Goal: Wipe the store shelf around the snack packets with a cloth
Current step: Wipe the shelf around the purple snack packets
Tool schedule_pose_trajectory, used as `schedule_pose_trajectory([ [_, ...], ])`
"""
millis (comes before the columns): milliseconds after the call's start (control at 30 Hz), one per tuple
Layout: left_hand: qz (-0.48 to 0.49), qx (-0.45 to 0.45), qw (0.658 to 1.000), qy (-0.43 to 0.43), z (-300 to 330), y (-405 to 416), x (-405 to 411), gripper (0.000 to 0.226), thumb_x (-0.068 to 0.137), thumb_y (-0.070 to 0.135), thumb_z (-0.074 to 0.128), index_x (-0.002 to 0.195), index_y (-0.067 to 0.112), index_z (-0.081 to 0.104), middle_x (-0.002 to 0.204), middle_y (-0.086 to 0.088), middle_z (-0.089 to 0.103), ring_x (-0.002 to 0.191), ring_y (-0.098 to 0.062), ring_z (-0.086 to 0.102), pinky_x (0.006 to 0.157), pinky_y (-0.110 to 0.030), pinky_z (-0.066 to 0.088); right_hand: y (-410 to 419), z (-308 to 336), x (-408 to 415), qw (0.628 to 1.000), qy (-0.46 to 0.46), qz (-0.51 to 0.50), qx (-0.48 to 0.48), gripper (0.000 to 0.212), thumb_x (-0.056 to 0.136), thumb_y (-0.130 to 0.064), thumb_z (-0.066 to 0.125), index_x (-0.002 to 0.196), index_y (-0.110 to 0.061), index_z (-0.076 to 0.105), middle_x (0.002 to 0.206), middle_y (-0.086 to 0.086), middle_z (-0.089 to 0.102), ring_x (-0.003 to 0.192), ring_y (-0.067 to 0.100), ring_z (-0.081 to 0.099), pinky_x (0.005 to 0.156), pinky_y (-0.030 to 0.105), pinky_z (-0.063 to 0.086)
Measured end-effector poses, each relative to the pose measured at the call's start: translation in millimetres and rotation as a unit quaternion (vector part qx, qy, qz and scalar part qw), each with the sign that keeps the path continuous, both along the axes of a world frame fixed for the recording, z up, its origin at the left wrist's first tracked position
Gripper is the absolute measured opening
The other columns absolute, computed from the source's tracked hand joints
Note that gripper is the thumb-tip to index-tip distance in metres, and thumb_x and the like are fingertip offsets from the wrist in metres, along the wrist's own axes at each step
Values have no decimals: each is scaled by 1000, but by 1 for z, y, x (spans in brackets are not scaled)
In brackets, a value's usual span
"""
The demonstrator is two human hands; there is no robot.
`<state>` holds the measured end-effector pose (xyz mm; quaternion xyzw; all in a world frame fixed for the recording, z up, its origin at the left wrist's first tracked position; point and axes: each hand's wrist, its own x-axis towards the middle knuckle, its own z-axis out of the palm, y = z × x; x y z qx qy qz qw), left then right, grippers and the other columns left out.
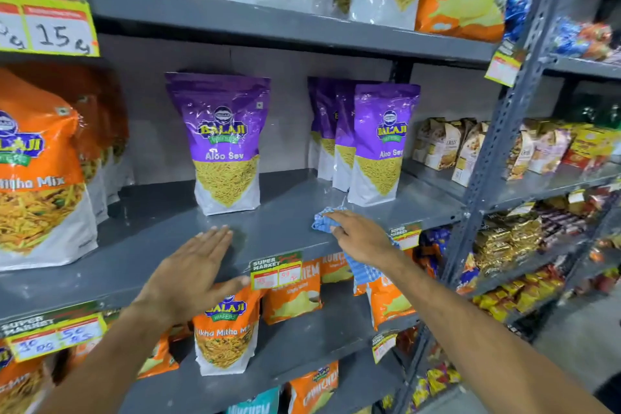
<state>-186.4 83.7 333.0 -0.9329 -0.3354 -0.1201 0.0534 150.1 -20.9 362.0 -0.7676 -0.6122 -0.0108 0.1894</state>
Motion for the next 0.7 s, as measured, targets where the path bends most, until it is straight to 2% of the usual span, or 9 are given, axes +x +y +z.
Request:
schedule_pose_trajectory([
  [133,-42,-18,999,12,5,-17,58,117,79,92,3,164,11,3,173,-5,1,160,-15,0,125,-26,-7,-18,5,30,999,15,-43,-14,46,105,-26,42,150,-28,45,159,-5,43,145,20,40,114,33,34],
  [233,-64,-23,997,24,7,-28,92,129,69,97,-12,164,11,2,174,-5,0,160,-16,-1,125,-26,-7,-31,7,60,997,11,-73,-22,47,105,-24,41,152,-27,43,159,-3,42,145,21,40,114,32,33],
  [333,-76,-19,996,34,12,-36,124,133,64,97,-14,164,10,1,174,-6,-1,160,-17,-1,124,-26,-8,-40,5,92,995,14,-93,-33,47,104,-23,42,151,-27,44,159,-3,43,144,22,42,113,33,35],
  [433,-83,-26,996,36,16,-38,159,144,53,97,-26,164,8,1,174,-8,-2,161,-18,0,127,-28,-5,-50,4,120,995,13,-91,-43,47,105,-22,42,152,-26,42,160,-2,41,146,23,39,115,35,33],
  [567,-69,-31,996,36,15,-39,211,147,51,97,-27,163,6,2,174,-11,0,161,-21,1,130,-33,-1,-58,3,156,995,19,-85,-38,47,106,-21,42,153,-26,40,160,0,41,146,24,39,116,37,33],
  [633,-43,-40,998,37,16,-39,237,154,45,99,-28,163,4,1,173,-14,0,161,-24,1,131,-36,1,-59,2,173,996,17,-76,-37,47,106,-22,42,152,-29,41,159,0,42,144,26,42,112,40,37],
  [700,-11,-57,998,31,17,-36,262,161,40,103,-25,162,3,1,173,-16,0,161,-26,2,131,-38,2,-58,4,193,997,20,-64,-45,46,104,-22,43,149,-32,44,154,2,50,131,28,54,100,39,45],
])
